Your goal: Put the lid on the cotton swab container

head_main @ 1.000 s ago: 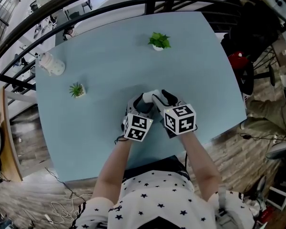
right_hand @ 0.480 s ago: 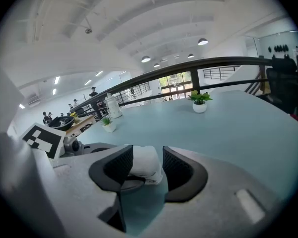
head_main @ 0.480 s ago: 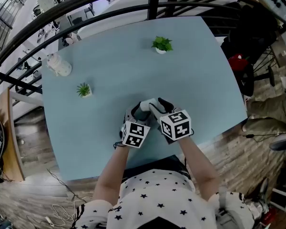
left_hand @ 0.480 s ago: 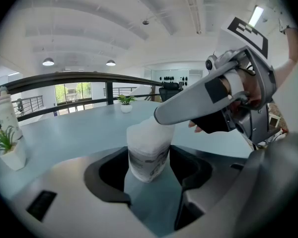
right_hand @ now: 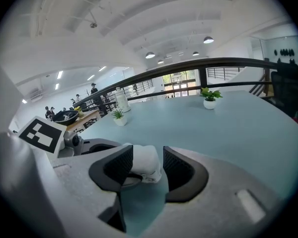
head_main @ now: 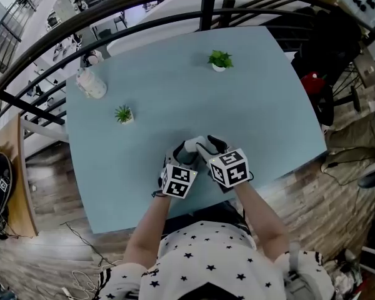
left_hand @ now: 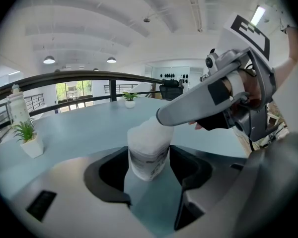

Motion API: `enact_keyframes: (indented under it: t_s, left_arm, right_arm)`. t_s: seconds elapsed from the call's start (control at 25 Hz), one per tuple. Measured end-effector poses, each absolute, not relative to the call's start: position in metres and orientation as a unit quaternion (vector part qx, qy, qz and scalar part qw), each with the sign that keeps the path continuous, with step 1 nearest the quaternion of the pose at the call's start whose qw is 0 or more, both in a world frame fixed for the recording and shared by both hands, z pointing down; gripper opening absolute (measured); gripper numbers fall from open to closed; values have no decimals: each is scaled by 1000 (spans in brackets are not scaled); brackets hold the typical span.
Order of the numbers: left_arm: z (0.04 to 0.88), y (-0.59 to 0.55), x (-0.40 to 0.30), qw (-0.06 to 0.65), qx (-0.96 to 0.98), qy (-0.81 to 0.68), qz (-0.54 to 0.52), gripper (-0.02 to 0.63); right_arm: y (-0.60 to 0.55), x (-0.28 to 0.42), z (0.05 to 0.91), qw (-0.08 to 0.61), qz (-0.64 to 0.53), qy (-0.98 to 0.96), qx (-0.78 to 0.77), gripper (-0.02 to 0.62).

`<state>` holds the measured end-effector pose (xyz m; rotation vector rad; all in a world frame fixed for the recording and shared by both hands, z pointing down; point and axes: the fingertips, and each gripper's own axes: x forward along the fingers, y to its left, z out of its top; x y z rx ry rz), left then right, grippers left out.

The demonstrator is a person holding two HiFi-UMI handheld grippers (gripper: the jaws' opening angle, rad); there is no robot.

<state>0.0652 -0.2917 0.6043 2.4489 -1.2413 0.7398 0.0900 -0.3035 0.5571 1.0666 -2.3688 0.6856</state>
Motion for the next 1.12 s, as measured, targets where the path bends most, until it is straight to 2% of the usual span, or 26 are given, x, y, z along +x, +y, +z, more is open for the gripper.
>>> enact_keyframes:
  t_s: [0.36,0.76,0.96,1.12]
  left_arm:
    - [565,-250,28,154,865,-429,212,255]
    - [523,-174,-40,190,872,-427,144,247]
    - [501,-135,-83,201,865,-445,117,179]
    - [492,-104,-114,193,862,-457,106,112]
  right_arm:
    - [-262,78,529,185,242,-850,430,176]
    - [-185,27,500,142,226,-841,470,176]
    - [-143,4,482,113,216,-840,485,174]
    - [-106,-14,473,98,203,-843,489,146]
